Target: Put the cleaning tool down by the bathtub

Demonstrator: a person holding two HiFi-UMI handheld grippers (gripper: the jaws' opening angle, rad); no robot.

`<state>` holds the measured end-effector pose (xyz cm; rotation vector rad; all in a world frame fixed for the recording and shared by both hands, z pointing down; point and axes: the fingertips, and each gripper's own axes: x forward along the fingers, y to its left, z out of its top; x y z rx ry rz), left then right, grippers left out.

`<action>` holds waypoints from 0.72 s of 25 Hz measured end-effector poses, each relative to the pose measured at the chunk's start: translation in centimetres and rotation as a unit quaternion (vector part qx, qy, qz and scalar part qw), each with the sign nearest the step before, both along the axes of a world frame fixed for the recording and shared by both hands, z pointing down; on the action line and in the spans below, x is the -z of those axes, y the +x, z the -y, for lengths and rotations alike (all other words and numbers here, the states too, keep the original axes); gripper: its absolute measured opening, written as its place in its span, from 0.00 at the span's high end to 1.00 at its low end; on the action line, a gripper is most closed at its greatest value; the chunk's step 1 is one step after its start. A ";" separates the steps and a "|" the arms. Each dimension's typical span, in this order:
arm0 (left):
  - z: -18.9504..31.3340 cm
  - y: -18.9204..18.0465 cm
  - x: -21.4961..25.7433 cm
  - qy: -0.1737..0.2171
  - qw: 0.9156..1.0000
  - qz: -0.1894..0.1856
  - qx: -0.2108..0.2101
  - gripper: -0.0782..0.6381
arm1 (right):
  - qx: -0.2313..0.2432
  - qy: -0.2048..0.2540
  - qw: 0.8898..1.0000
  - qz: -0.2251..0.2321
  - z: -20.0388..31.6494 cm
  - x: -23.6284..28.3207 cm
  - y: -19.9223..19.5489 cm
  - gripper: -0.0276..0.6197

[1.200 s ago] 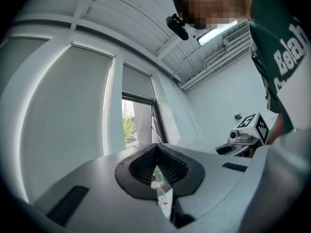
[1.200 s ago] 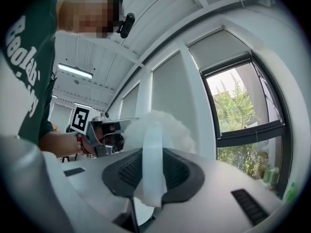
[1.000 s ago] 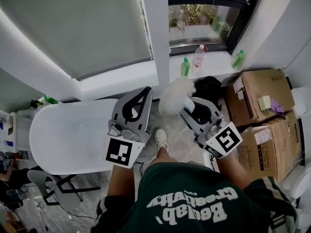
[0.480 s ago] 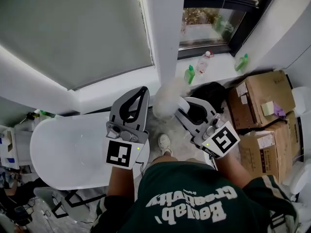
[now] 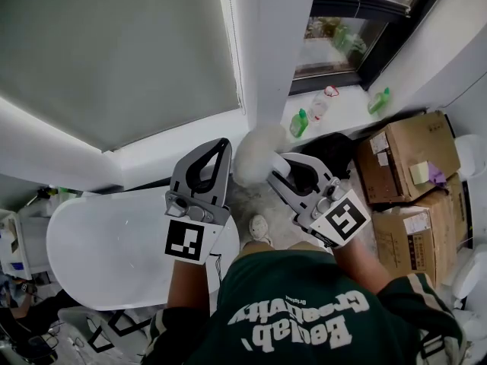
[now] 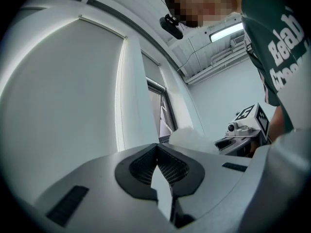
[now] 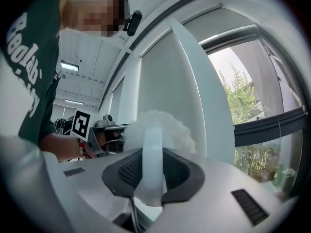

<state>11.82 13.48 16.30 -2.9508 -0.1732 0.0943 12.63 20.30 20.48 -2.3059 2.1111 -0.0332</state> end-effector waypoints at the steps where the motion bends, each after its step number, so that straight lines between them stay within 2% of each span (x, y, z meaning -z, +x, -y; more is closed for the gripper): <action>1: 0.3 0.1 -0.1 -0.001 1.000 0.000 -0.001 0.89 | -0.001 -0.002 1.000 0.000 0.3 -0.2 0.1 0.81; 14: 5.6 1.3 -2.4 -0.030 0.999 0.018 0.010 0.89 | -0.007 -0.032 0.999 -0.001 4.8 -1.4 2.4 0.81; 18: 6.4 0.7 -2.4 -0.033 0.999 0.013 0.022 0.89 | 0.002 -0.020 1.000 -0.015 5.2 -0.9 2.6 0.81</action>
